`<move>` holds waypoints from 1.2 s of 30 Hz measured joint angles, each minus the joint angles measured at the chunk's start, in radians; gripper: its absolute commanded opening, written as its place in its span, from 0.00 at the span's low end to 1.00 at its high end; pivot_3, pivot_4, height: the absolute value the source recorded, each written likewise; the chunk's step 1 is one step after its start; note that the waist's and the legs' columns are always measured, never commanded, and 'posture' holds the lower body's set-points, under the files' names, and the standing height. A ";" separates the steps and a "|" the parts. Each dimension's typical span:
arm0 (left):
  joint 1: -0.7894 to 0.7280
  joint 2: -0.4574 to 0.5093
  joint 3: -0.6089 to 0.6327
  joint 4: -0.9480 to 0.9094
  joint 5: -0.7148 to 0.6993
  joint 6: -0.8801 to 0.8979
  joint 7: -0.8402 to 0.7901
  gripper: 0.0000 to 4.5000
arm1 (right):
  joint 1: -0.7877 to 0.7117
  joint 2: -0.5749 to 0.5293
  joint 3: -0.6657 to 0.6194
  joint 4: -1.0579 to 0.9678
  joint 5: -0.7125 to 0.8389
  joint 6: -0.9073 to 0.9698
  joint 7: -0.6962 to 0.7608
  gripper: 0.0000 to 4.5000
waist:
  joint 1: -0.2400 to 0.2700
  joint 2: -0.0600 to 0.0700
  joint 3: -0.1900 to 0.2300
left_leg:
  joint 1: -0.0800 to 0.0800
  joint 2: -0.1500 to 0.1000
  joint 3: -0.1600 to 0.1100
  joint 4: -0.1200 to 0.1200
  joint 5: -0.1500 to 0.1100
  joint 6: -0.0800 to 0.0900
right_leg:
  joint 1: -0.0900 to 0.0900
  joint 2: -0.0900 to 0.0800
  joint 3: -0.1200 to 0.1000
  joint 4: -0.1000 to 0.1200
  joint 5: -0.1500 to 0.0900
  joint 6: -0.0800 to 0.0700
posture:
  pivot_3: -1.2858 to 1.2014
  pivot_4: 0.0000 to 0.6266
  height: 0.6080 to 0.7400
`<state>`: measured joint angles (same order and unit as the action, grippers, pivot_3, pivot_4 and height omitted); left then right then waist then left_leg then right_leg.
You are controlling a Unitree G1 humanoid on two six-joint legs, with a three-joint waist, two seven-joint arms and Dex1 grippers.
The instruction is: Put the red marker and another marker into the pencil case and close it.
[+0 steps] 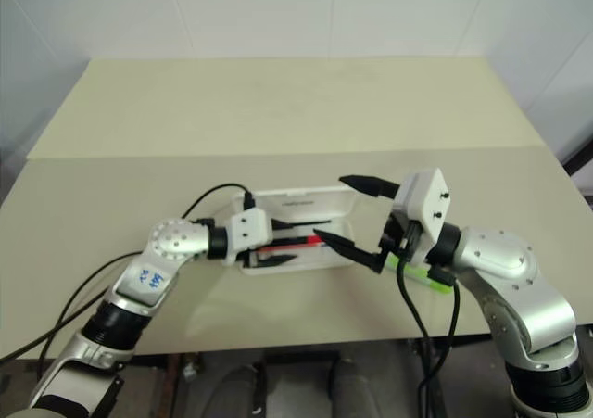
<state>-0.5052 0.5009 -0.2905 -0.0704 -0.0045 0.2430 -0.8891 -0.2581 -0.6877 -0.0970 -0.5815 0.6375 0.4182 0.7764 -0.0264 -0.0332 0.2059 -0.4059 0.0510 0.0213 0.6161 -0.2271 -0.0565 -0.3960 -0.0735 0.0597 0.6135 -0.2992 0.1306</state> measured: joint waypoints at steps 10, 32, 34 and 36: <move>0.042 -0.003 0.059 -0.126 -0.138 0.087 -0.034 0.69 | 0.016 0.009 0.000 0.024 0.000 -0.005 0.011 1.00 | -0.001 0.000 0.000 | 0.000 0.000 0.000 0.000 0.000 0.000 | 0.000 0.000 0.000 0.001 0.000 0.000 | 0.52 0.24 1.00; 0.257 0.262 0.333 -0.392 -0.396 0.211 -0.120 1.00 | 0.267 -0.196 -0.182 0.355 -0.105 -0.115 0.287 1.00 | -0.003 0.000 0.000 | 0.001 0.000 0.000 0.010 0.000 0.000 | 0.003 0.000 0.001 0.005 -0.009 -0.015 | 0.52 0.24 1.00; 0.266 0.264 0.342 -0.386 -0.396 0.186 -0.123 1.00 | 0.265 -0.200 -0.181 0.407 -0.129 -0.135 0.312 1.00 | -0.003 0.000 0.000 | 0.001 0.000 0.000 0.011 0.000 0.000 | 0.003 0.000 0.001 0.005 -0.009 -0.015 | 0.52 0.24 1.00; 0.267 0.264 0.351 -0.386 -0.398 0.168 -0.123 1.00 | 0.256 -0.202 -0.177 0.446 -0.144 -0.143 0.334 1.00 | -0.003 0.000 0.000 | 0.001 0.000 0.000 0.011 0.000 0.000 | 0.003 -0.001 0.002 0.005 -0.009 -0.015 | 0.52 0.24 1.00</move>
<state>-0.2381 0.7650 0.0604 -0.4560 -0.4020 0.4114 -1.0116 -0.0022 -0.8892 -0.2743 -0.1355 0.4931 0.2753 1.1107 -0.0292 -0.0335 0.2061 -0.4047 0.0509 0.0212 0.6276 -0.2270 -0.0563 -0.3927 -0.0741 0.0614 0.6182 -0.3079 0.1155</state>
